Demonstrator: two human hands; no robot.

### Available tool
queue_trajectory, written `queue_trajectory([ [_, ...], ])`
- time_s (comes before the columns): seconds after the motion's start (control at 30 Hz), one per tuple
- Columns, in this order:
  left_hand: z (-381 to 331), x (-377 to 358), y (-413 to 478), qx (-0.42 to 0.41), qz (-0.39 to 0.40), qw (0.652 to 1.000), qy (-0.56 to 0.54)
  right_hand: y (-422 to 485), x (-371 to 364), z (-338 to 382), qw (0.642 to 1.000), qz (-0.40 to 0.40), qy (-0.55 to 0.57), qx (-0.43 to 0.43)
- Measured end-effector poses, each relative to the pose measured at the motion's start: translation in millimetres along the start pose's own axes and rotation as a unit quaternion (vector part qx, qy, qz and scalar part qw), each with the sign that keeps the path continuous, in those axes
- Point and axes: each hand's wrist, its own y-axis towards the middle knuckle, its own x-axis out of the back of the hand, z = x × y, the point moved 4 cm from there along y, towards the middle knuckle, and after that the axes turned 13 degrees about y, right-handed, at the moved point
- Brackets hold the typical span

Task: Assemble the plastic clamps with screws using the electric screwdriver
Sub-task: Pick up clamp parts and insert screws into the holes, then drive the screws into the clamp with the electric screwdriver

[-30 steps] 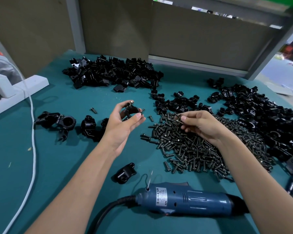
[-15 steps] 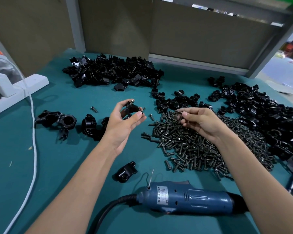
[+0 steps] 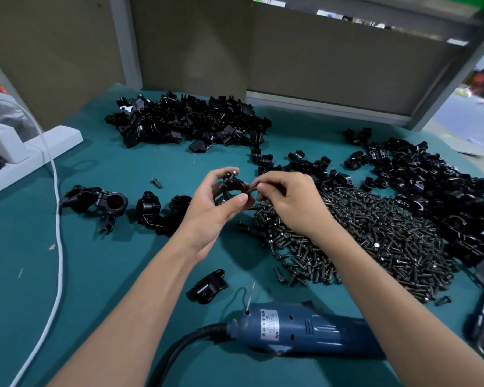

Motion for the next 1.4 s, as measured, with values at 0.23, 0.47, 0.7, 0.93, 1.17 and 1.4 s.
queue_trajectory([
  [0.23,-1.7,0.4,-0.5,-0.012,0.001,1.000,-0.002,-0.1,-0.3,13.3,0.995,-0.026,-0.075,0.064],
  [0.47,-1.4,0.1,-0.8,-0.020,0.014,1.000,0.012,2.0,-7.3,7.8,0.996,0.003,-0.073,0.046],
  [0.7,2.0,-0.1,-3.4,0.007,0.025,0.999,-0.020,-3.9,5.1,-2.4,0.998,0.015,-0.053,0.007],
  [0.93,8.7,6.6,2.1,0.027,-0.012,0.992,-0.125,-38.9,24.0,4.0,0.965,0.113,-0.226,-0.074],
  [1.17,6.2,12.1,5.4,0.038,-0.047,0.981,-0.187,-151.3,8.8,22.9,0.859,0.349,-0.355,-0.122],
  [1.4,11.1,15.9,4.2,0.053,-0.104,0.987,-0.112,-165.1,15.1,16.0,0.919,0.180,-0.343,-0.070],
])
